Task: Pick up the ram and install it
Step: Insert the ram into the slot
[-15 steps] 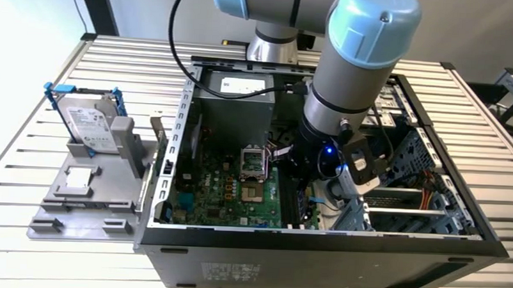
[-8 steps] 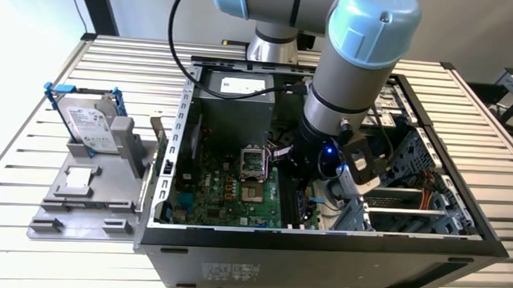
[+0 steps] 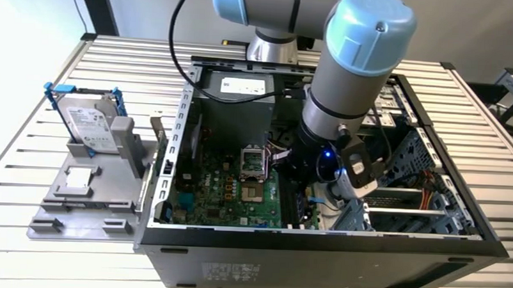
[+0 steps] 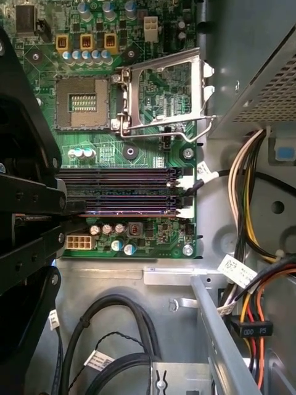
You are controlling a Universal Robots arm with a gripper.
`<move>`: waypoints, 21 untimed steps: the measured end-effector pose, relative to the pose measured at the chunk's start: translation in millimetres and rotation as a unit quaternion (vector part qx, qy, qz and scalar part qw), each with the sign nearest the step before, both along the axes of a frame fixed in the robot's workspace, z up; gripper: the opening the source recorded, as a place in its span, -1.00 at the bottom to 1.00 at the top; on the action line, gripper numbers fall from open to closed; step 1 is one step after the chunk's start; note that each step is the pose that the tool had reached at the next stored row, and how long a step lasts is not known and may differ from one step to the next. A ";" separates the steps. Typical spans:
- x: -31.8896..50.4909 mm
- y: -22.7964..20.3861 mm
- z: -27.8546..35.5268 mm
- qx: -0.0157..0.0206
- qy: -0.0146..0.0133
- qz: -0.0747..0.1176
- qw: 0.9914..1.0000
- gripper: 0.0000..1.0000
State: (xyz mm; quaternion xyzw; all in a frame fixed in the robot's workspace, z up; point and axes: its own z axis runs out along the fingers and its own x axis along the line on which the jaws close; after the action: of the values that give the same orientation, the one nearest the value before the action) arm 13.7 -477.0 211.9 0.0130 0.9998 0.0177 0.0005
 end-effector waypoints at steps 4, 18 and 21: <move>0.0 0.0 -0.6 0.000 0.000 0.000 1.000 -1.00; 0.0 0.6 29.1 0.000 0.000 -0.001 1.000 1.00; 0.0 0.7 42.0 0.000 0.000 -0.001 1.000 1.00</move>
State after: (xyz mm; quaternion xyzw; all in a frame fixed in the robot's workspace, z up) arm 13.7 -476.3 253.8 0.0136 0.9998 0.0176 0.0006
